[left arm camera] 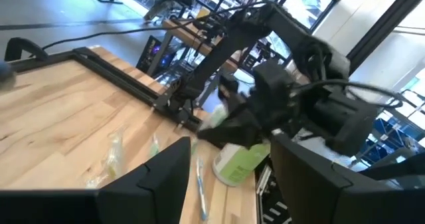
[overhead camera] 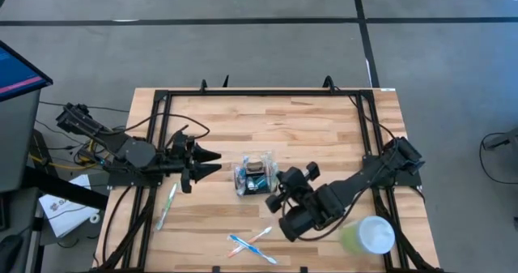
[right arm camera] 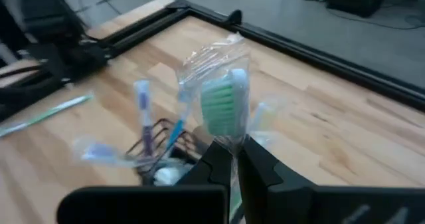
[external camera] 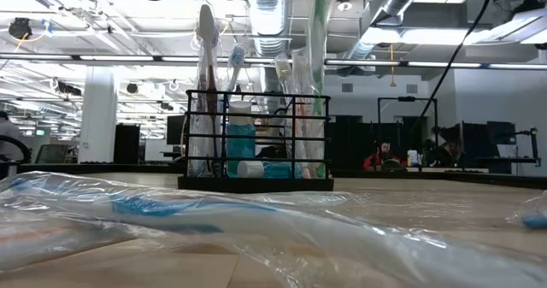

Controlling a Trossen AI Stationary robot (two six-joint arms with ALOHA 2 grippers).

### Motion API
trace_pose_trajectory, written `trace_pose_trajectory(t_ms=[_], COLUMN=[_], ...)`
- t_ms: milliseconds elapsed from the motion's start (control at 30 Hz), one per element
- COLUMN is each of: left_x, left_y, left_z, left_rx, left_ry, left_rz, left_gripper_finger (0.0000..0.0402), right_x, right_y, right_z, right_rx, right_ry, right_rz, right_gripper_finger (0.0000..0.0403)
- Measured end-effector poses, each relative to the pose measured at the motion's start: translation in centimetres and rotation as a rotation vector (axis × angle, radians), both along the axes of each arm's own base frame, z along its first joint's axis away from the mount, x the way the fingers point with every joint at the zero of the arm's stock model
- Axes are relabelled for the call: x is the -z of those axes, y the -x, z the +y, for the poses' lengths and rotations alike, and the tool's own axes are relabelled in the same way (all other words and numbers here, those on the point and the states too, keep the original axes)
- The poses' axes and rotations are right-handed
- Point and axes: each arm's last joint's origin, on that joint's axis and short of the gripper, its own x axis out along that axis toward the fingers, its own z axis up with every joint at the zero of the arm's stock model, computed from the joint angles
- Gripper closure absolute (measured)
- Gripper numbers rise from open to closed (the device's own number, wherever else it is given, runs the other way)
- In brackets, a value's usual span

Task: Pick & Place toothbrushing station
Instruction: Put the right green toothbrush into the bottom right section of the mesh organizer

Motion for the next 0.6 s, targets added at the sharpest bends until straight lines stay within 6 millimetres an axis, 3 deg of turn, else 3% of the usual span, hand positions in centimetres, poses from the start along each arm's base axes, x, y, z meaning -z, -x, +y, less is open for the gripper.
trace_pose_trajectory(t_ms=[333,600], left_x=[0.0,0.0], left_y=[0.0,0.0], left_z=[0.0,0.0], left_rx=[0.005,0.014], left_ry=[0.001,0.001], left_rz=[-0.001,0.000], left_gripper_finger=[0.0199,0.0199], right_x=[0.1,2.1], right_y=[-0.5,-0.8], right_z=[-1.1,-1.1], right_rx=[0.042,0.045], right_ry=[0.051,0.035], right_rz=[-0.009,-0.014], right_gripper_finger=[0.0403,0.0403])
